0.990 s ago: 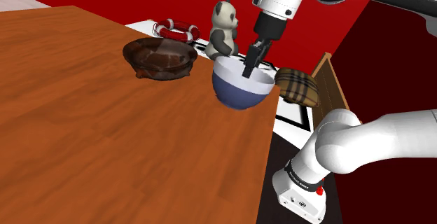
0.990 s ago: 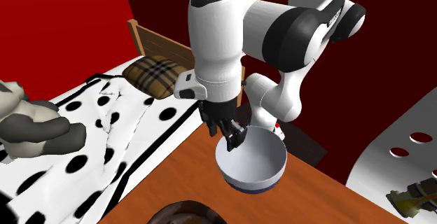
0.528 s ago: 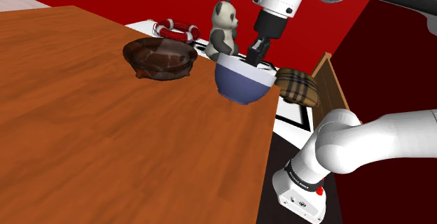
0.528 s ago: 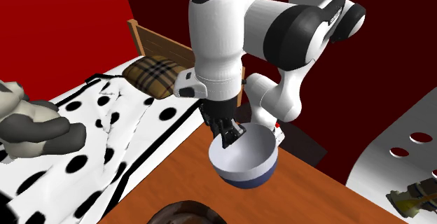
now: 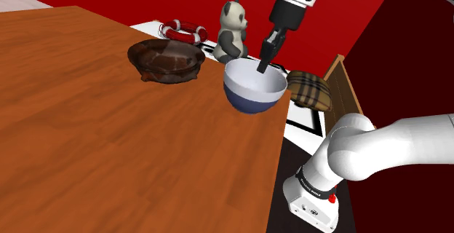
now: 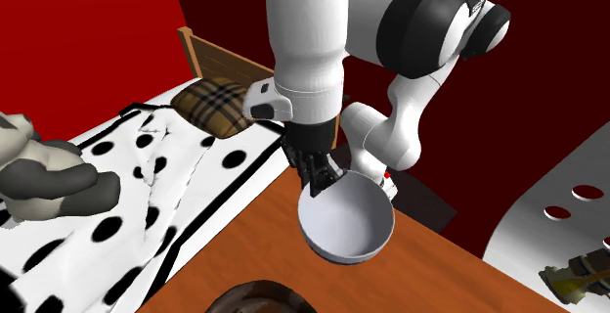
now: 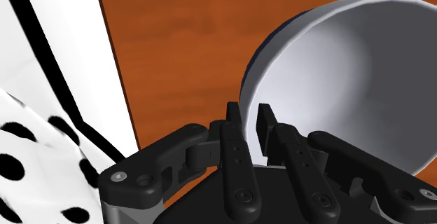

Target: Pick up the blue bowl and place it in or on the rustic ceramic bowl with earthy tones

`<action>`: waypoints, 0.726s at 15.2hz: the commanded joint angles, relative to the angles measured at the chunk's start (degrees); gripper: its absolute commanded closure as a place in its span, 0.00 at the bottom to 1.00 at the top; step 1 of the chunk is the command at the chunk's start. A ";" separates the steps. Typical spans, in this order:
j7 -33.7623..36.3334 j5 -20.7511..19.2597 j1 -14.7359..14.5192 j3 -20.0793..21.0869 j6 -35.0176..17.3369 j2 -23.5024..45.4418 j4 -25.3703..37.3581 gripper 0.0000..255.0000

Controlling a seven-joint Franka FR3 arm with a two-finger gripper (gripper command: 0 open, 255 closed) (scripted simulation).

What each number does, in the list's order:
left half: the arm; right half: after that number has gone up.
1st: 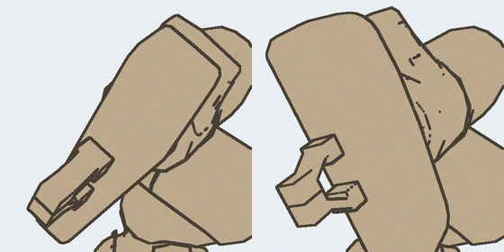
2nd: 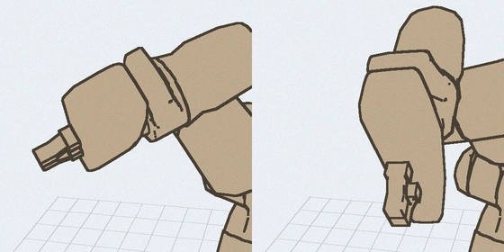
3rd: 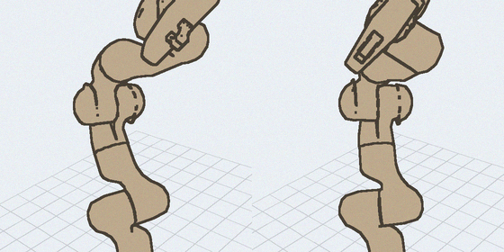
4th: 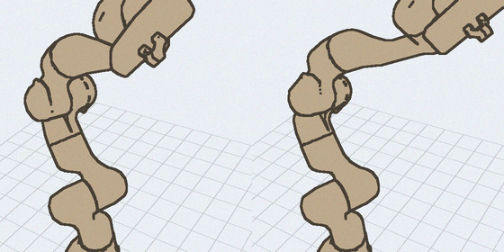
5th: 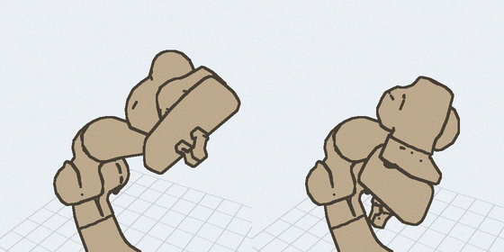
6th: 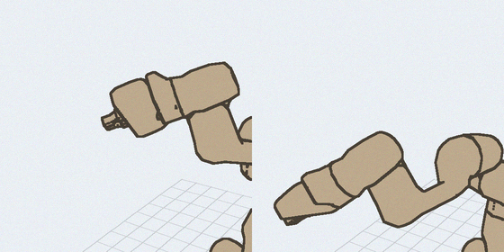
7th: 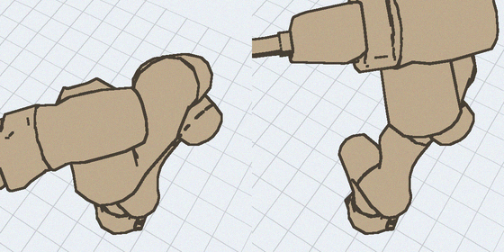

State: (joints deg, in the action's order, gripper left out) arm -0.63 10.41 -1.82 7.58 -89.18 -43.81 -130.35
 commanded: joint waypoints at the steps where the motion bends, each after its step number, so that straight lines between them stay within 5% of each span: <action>1: 0.25 -0.16 0.06 -0.14 1.68 0.19 2.14 1.00; 11: 1.09 -0.65 0.24 -0.62 8.49 3.48 12.27 1.00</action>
State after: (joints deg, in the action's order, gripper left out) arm 0.46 9.85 -1.63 7.07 -81.29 -40.87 -119.21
